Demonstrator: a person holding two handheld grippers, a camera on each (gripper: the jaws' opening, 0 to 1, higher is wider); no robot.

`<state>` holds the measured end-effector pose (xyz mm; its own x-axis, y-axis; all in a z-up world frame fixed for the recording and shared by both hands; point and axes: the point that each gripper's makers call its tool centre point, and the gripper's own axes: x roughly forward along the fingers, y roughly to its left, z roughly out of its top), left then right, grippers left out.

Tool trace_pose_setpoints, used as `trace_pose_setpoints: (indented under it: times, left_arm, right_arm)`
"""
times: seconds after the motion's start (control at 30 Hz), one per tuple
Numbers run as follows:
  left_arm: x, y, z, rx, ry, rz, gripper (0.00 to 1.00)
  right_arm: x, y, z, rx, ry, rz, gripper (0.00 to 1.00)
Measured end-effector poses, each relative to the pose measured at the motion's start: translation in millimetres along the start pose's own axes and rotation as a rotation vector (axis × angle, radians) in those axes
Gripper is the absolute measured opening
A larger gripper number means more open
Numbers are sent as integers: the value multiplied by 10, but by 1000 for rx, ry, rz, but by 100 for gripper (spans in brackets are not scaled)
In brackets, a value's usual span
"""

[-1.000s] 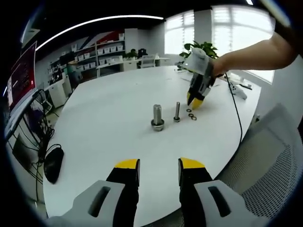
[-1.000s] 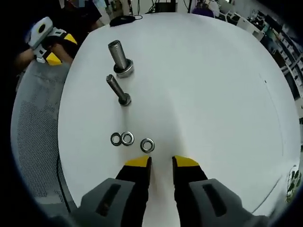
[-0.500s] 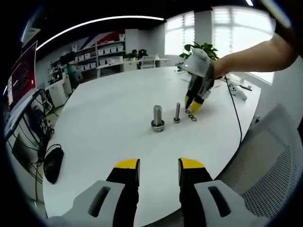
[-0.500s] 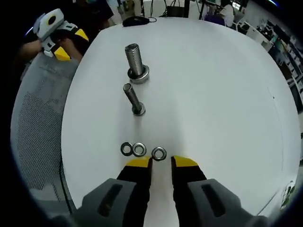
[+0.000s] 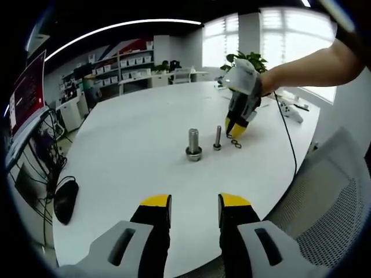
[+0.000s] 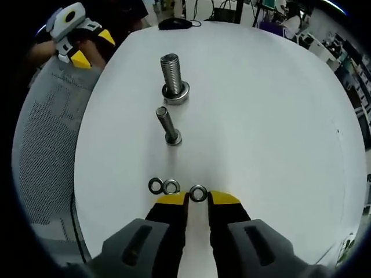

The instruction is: Place the washer onto the threaded stud by aligning its center hole with the stud, sliding it down to the base, and recovering from edge contact or off-axis alignment until the washer reaches the visible bottom stop.

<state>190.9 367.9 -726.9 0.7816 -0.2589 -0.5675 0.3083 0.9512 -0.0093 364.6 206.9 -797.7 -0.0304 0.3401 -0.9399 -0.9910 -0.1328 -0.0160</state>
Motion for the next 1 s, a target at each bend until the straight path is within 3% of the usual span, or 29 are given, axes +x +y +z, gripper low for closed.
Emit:
trace_pose_setpoints:
  times: [0.1, 0.17, 0.47, 0.73, 1.0]
  left_arm:
    - [-2, -2, -1, 7, 1, 0, 30]
    - [-2, -1, -1, 6, 1, 1, 30]
    - [-4, -7, 2, 11, 1, -1, 29]
    - [-1, -14, 1, 7, 0, -8, 29]
    - [3, -28, 5, 10, -2, -17, 29]
  right_arm:
    - [-1, -1, 0, -12, -14, -8, 15]
    - [-4, -7, 3, 55, -28, -20, 14]
    - [-23, -25, 44, 68, -56, -65, 13]
    - [-160, 31, 249, 75, -100, -73, 13]
    - [-292, 105, 408, 24, -110, -66, 13]
